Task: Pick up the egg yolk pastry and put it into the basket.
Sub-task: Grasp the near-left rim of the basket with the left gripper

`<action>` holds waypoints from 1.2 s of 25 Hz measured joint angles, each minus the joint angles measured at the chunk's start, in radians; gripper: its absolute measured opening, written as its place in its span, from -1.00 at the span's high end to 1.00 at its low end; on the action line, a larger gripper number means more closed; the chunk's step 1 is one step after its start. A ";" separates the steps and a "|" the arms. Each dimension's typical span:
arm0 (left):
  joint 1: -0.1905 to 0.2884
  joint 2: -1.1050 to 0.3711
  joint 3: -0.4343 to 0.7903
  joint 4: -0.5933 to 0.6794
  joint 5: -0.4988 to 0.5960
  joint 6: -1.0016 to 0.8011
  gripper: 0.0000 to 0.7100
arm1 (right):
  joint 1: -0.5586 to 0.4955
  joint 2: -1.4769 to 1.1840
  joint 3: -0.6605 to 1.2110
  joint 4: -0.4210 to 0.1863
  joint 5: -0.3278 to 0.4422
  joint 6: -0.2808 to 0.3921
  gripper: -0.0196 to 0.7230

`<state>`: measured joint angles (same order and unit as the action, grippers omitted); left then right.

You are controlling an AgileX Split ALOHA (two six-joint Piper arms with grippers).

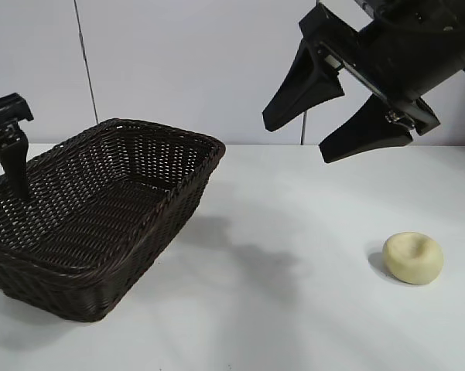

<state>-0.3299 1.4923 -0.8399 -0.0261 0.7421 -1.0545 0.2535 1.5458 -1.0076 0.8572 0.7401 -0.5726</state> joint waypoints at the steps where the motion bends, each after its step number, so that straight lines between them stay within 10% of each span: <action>1: 0.000 0.000 0.019 -0.001 -0.025 -0.008 -0.85 | 0.000 0.000 0.000 0.000 0.000 0.000 -0.59; 23: 0.000 0.165 0.064 -0.046 -0.249 -0.082 -0.82 | 0.000 0.000 0.000 -0.023 0.001 0.000 -0.59; 30: 0.000 0.169 0.065 -0.046 -0.249 -0.100 0.01 | 0.000 0.003 0.000 -0.035 0.001 0.000 -0.59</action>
<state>-0.3299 1.6611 -0.7745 -0.0724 0.4936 -1.1542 0.2535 1.5489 -1.0076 0.8223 0.7411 -0.5726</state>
